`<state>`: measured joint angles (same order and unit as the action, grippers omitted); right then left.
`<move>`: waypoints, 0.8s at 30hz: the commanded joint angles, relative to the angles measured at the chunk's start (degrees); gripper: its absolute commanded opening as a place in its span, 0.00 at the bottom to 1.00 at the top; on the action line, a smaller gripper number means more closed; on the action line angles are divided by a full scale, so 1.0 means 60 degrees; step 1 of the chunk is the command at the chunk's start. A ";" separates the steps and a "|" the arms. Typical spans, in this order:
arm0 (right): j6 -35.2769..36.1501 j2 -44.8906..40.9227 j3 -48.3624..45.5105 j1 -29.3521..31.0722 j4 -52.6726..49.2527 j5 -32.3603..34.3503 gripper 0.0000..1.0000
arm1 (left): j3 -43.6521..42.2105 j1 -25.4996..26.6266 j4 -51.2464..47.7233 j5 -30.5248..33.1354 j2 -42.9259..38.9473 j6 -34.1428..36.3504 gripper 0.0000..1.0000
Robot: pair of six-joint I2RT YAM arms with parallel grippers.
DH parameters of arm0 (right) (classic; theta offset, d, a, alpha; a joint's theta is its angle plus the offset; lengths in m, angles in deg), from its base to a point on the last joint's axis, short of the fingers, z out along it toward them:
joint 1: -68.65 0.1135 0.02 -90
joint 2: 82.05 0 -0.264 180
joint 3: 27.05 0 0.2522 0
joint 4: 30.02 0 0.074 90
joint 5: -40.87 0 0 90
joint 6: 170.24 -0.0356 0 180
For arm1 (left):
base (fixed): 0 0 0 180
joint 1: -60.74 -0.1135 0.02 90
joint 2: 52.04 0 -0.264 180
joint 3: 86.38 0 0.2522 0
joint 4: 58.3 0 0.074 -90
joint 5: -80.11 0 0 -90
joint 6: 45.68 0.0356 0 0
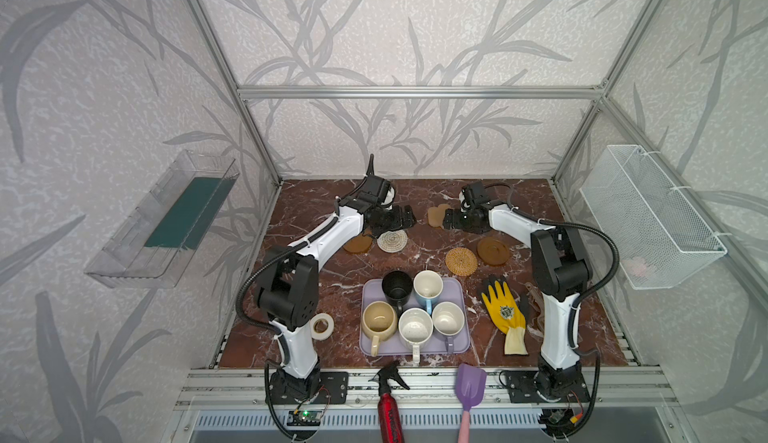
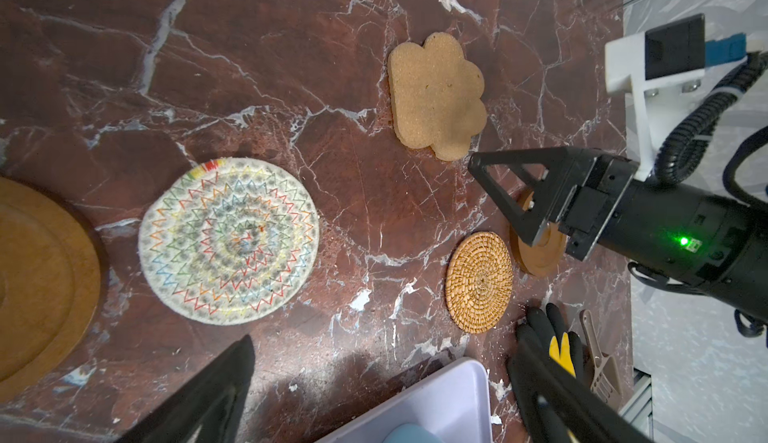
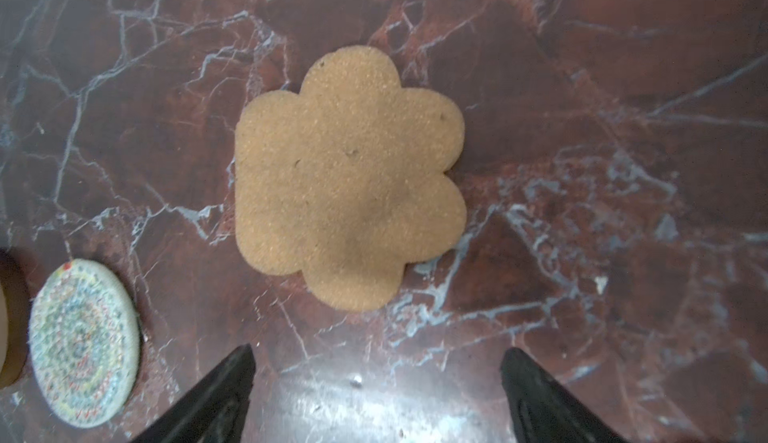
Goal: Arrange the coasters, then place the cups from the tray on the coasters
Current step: 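Move the right gripper over the flower-shaped cork coaster while the left gripper hovers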
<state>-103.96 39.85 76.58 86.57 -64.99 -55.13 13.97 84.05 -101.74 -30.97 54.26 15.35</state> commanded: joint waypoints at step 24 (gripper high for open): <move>0.2060 0.3549 0.5710 -0.0170 -0.3874 0.0028 0.78 | 0.1755 -0.0601 -0.0889 -0.0325 0.1678 0.0551 0.99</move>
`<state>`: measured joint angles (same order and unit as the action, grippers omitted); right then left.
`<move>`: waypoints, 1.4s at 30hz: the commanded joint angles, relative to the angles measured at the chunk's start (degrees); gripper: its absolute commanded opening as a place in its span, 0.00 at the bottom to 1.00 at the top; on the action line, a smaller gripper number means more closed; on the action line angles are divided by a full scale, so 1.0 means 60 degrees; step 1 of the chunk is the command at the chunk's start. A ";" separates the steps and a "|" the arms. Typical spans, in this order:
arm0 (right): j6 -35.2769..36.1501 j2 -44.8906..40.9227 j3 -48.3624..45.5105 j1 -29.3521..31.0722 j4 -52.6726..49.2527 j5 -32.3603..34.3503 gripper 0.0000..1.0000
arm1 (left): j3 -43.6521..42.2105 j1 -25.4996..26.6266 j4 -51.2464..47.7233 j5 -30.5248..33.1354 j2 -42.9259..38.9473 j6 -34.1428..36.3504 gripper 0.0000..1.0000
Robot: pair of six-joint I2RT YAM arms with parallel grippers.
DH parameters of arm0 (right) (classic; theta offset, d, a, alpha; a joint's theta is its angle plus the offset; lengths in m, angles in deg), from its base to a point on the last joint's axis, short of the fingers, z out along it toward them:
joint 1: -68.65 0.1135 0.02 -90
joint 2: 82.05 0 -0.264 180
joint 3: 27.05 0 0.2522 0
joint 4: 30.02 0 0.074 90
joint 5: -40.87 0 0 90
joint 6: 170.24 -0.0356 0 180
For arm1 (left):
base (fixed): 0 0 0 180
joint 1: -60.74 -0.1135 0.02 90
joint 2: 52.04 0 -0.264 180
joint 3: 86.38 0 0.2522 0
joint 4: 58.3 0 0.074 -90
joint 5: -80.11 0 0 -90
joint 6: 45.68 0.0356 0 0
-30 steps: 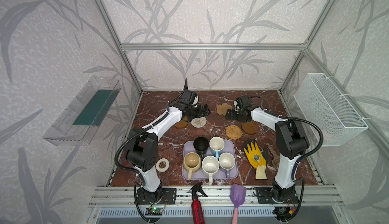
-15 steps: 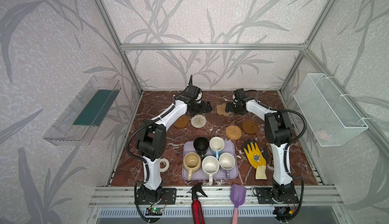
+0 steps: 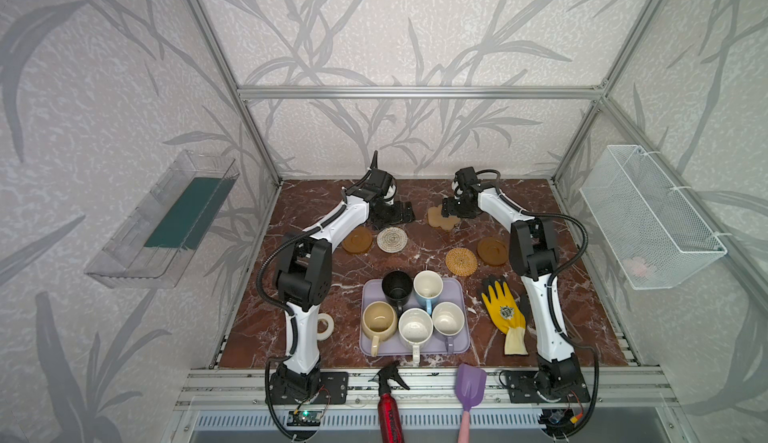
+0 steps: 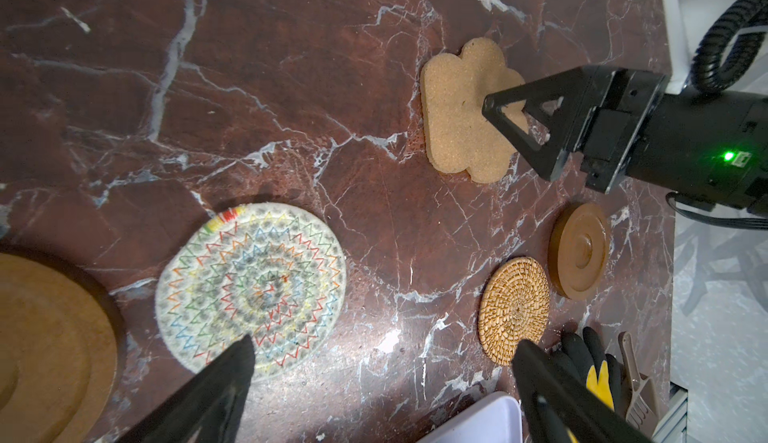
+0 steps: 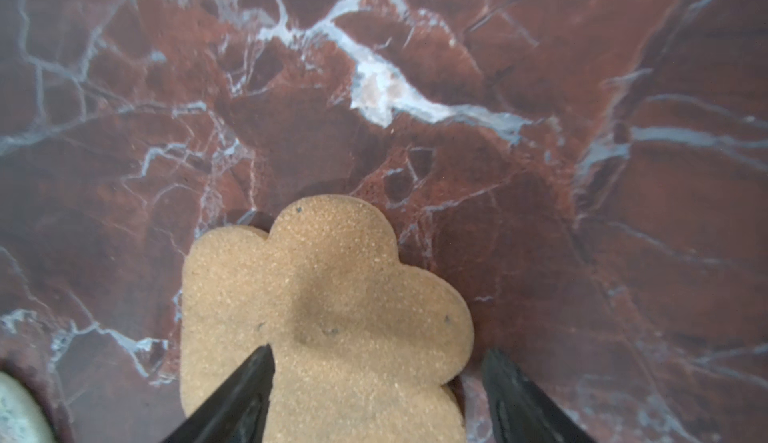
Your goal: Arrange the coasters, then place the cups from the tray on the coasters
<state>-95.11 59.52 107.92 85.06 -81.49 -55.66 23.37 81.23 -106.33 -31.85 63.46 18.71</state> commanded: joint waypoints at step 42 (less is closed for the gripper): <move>0.7206 0.1495 0.3350 0.1162 -0.4947 -0.0887 0.70 | -0.0997 -0.0398 0.0202 0.0083 -0.0854 -0.0140 0.99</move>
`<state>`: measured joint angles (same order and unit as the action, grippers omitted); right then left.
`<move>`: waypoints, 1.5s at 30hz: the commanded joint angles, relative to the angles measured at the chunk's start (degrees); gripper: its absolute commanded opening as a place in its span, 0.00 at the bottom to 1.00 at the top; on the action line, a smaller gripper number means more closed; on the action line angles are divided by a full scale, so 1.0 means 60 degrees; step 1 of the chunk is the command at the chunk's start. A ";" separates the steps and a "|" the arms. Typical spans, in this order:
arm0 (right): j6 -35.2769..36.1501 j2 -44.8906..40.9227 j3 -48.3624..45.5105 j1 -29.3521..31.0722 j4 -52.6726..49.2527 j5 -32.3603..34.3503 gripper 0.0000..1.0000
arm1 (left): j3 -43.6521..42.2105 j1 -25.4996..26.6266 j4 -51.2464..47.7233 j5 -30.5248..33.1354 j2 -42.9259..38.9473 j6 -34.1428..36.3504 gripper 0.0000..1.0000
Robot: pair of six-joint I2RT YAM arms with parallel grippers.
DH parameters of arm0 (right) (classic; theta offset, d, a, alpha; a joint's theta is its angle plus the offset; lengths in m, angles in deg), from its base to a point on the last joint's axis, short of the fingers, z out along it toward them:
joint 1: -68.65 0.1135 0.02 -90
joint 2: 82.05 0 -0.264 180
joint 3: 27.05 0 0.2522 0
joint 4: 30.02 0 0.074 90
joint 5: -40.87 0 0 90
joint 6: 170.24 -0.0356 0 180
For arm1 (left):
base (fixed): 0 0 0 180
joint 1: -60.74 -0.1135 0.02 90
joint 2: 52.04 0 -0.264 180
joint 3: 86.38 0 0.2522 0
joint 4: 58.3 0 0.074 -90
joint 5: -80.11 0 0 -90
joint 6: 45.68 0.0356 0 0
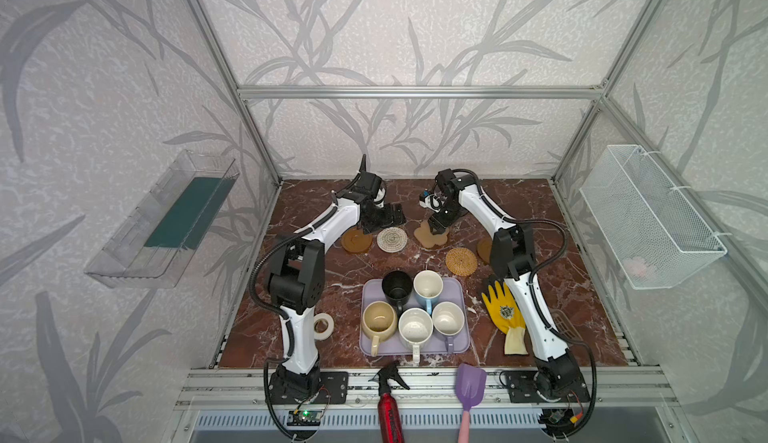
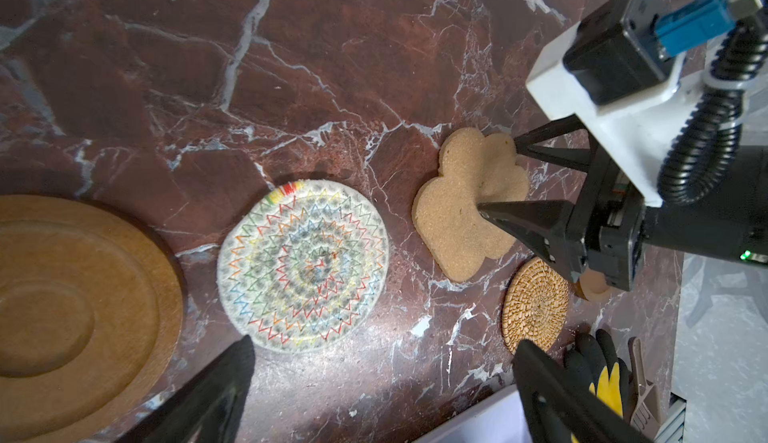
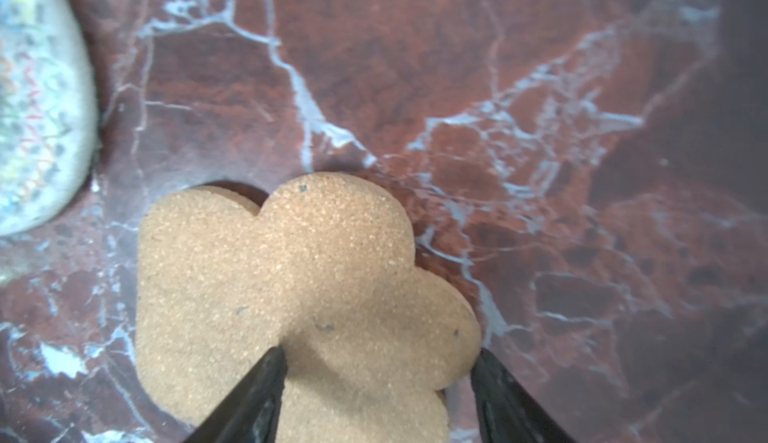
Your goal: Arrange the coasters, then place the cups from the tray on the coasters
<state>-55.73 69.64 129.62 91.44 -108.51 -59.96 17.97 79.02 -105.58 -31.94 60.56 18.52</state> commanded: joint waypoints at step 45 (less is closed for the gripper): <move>-0.8841 -0.3867 -0.6137 0.0575 0.3554 0.1635 0.78 | -0.0403 0.0498 -0.0299 -0.0219 -0.1314 -0.0556 0.96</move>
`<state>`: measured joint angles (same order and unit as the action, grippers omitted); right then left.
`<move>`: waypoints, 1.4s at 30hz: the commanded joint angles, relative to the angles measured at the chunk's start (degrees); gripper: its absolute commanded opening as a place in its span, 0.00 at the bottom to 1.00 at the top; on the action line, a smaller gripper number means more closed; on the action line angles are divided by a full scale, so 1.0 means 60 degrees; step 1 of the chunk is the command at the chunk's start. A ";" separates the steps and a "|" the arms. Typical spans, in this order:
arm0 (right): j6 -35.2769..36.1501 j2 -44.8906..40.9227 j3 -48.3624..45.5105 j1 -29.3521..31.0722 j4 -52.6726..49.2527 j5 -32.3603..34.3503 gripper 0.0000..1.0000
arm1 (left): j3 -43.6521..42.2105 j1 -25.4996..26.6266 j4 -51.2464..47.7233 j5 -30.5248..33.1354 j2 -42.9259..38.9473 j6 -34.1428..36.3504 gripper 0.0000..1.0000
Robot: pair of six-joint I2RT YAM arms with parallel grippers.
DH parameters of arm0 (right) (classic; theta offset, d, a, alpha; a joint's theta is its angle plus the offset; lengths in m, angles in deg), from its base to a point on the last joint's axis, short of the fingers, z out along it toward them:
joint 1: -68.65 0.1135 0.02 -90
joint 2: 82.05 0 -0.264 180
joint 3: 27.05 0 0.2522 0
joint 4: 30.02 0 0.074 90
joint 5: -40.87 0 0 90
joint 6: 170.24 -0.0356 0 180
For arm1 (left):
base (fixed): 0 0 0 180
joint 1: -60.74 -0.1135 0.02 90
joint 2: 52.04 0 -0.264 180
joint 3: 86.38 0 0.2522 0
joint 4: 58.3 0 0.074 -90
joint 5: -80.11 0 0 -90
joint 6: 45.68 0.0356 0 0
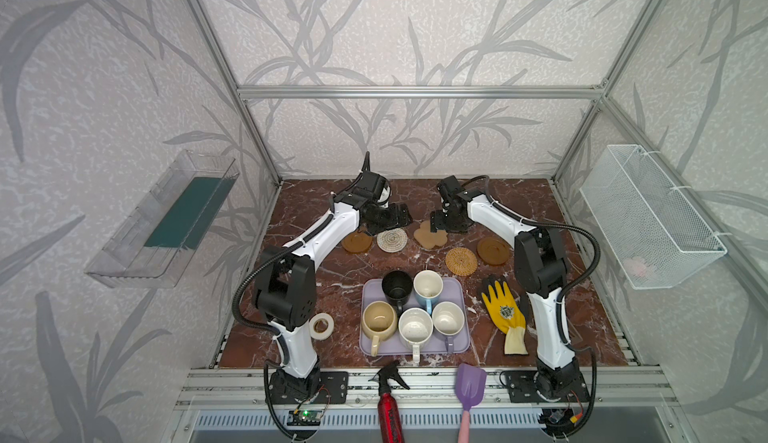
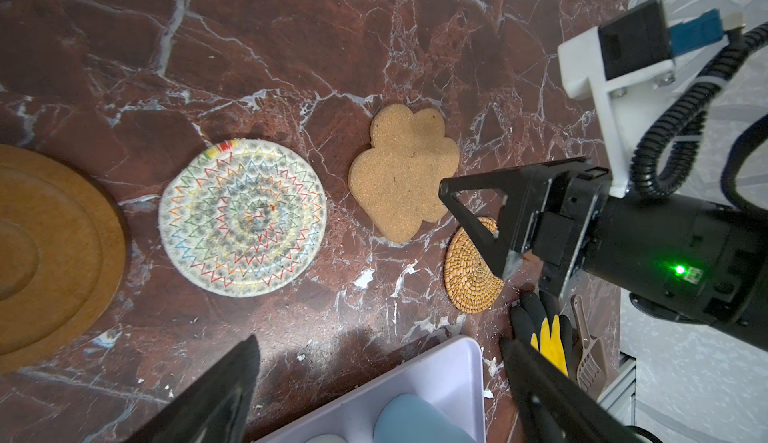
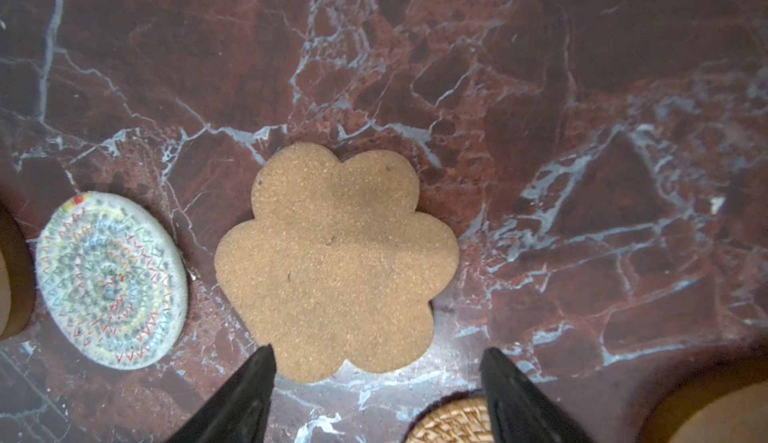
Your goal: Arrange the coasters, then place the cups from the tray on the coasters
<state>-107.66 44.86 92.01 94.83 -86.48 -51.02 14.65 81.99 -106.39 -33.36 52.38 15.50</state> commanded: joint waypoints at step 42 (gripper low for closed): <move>0.5359 0.3443 0.4230 -0.0180 -0.3426 -0.0091 0.52 | 0.0310 -0.0159 -0.0710 0.0761 0.0196 0.0439 0.96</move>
<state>-82.85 61.47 115.04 93.82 -102.41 -51.77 15.44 81.30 -109.41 -29.51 53.65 17.18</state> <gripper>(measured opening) 0.516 0.959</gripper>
